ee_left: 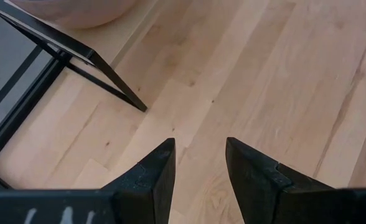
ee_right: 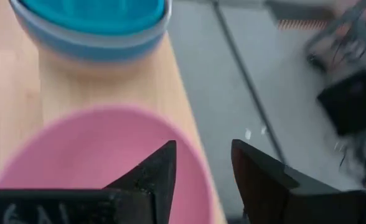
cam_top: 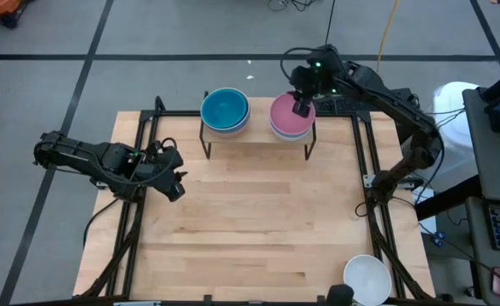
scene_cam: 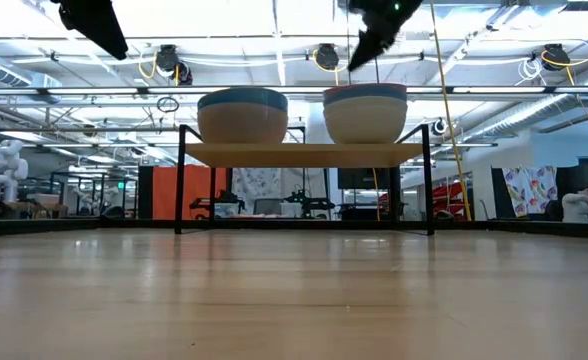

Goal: Place and stack bowls onto a shelf
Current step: Stack the pink bowl on top of the blue bowl on the shelf, then stack the white bowl on top of the pink bowl on the shelf

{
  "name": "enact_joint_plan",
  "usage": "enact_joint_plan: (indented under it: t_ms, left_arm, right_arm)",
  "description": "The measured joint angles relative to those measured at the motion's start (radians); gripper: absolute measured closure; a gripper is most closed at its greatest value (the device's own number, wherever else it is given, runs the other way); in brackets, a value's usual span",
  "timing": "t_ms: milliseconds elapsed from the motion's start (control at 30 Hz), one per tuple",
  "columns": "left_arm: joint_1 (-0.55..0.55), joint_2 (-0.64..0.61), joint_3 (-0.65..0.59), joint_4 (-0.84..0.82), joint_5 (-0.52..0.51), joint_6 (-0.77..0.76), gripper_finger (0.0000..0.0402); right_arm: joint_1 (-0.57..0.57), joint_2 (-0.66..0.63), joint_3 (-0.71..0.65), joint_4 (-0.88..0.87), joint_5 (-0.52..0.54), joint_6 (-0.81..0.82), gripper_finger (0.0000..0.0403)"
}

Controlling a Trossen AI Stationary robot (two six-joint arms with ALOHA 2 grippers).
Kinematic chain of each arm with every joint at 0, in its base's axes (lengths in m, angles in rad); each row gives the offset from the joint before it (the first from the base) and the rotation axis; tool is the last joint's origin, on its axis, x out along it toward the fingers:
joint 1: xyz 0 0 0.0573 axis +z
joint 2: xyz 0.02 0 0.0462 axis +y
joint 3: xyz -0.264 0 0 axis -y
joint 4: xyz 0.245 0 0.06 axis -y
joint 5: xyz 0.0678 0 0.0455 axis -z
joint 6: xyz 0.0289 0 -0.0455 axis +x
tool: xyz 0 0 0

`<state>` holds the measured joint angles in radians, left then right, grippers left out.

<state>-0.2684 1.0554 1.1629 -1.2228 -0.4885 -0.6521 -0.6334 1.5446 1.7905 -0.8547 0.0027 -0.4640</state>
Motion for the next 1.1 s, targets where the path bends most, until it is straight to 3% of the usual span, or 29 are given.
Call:
enact_joint_plan:
  t_ms: [67, 267, 733, 967, 1100]
  left_arm:
    - [0.000, 0.000, 0.000, 0.000, 0.000, 0.000, 0.0254]
    - [0.000, 0.000, 0.000, 0.000, 0.000, 0.000, 0.0254]
    - [0.000, 0.000, 0.000, 0.000, 0.000, -0.001, 0.0254]
    - [0.000, 0.000, 0.000, 0.000, 0.000, -0.001, 0.0254]
    - [0.000, 0.000, 0.000, -0.001, 0.000, 0.000, 0.0254]
  right_arm:
    - [0.009, -0.019, 0.000, 0.051, 0.010, -0.010, 0.0255]
    - [0.016, -0.012, -0.012, 0.148, 0.210, -0.046, 0.0255]
    - [0.013, -0.010, -0.285, 0.325, 0.211, -0.138, 0.0254]
    - [0.069, -0.059, -0.219, 0.327, 0.279, -0.214, 0.0254]
    - [0.141, -0.128, -0.135, 0.200, 0.290, -0.207, 0.0255]
